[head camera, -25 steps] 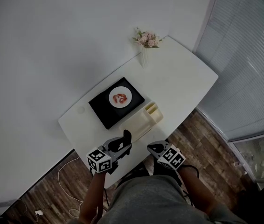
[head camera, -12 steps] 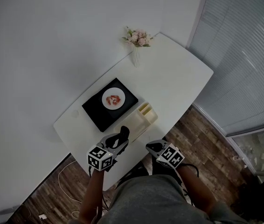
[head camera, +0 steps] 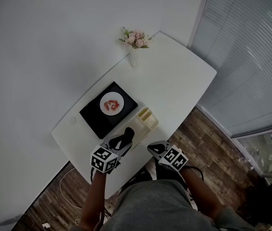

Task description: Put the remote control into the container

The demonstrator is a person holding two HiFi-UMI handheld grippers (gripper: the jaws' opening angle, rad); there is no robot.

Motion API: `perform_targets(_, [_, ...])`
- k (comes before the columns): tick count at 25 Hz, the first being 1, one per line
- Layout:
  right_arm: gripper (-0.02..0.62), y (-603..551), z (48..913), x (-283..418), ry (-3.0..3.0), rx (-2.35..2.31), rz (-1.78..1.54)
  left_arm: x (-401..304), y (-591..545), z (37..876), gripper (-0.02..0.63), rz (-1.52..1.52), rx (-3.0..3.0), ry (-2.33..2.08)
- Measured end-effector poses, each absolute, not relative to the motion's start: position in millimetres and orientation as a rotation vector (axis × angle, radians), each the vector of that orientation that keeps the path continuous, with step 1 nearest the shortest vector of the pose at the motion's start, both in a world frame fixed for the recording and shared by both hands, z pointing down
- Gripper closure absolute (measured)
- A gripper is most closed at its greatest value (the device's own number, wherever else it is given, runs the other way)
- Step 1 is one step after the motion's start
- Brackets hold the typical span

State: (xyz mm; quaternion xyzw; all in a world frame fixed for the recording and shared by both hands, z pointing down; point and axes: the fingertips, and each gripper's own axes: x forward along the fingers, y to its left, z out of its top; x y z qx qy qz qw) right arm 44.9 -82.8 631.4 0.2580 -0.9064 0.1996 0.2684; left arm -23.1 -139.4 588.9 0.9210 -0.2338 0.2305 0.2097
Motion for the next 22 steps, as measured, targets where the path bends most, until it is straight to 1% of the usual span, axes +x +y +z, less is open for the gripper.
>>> perform_targets(15, [0.58, -110, 633, 57, -2.453, 0.713, 0.556, -4, -158, 618, 0.419, 0.932, 2.527, -0.579])
perform_targets(22, [0.58, -117, 636, 60, -2.456, 0.715, 0.568, 3, -164, 639, 0.419, 1.115, 2.442, -0.545])
